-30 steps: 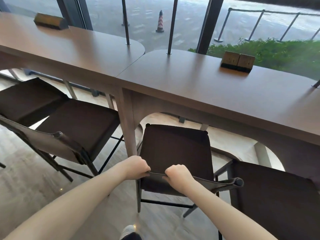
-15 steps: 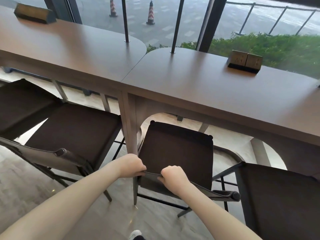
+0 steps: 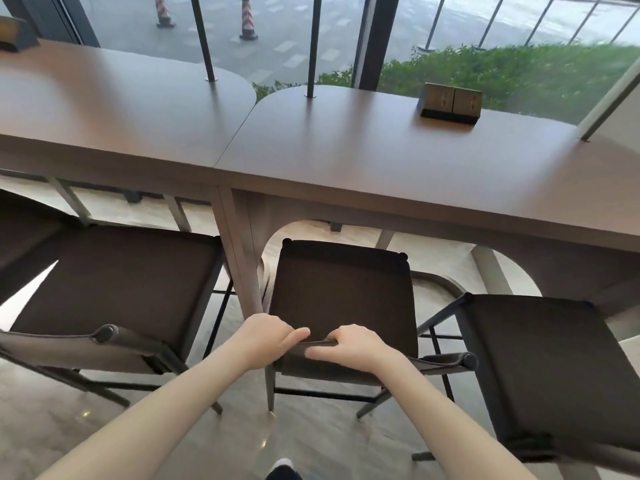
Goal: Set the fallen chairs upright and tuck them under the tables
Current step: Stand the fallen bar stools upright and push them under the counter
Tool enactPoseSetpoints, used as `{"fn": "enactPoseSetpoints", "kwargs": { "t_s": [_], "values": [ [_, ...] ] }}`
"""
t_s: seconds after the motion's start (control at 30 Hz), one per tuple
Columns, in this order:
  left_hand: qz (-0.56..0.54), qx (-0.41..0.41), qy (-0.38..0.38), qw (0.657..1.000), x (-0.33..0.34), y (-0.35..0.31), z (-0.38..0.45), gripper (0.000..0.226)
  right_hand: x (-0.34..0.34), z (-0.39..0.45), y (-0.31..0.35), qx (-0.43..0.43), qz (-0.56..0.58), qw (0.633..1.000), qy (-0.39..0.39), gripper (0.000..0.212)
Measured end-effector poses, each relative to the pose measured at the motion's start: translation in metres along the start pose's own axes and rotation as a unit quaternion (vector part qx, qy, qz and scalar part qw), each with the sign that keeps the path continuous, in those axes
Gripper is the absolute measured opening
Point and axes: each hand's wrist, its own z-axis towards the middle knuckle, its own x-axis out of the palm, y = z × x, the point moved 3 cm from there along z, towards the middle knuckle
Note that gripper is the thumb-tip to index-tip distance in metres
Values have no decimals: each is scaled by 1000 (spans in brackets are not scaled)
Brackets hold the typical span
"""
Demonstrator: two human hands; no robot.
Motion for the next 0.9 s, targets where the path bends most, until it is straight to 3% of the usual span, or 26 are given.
{"fn": "enactPoseSetpoints", "kwargs": {
  "t_s": [0.1, 0.17, 0.23, 0.3, 0.33, 0.43, 0.57, 0.9],
  "values": [
    [-216, -89, -52, 971, 2, 1, -1, 52, -2, 1, -1, 58, 253, 966, 10, 74],
    [-406, -153, -90, 896, 7, 5, 3, 51, -5, 4, -2, 81, 415, 905, -44, 58],
    [-565, -187, -114, 795, 7, 7, 9, 44, -11, 0, -3, 59, 509, 852, -107, 47],
    [-652, -204, -128, 719, -2, 10, 13, 44, -17, -10, -3, 10, 549, 816, -181, 45],
    [-671, -201, -135, 701, -8, 11, 14, 45, -18, -14, -5, -7, 568, 797, -206, 45],
    [-692, -160, -161, 685, -26, 11, 21, 45, -25, -19, -8, -37, 612, 751, -243, 49],
    [-694, -92, -178, 692, -59, -4, 35, 47, -43, -30, -6, -67, 628, 727, -270, 46],
    [-669, -28, -117, 734, -66, -91, 62, 37, -44, -90, -69, -60, 636, 698, -323, 40]
  ]
}}
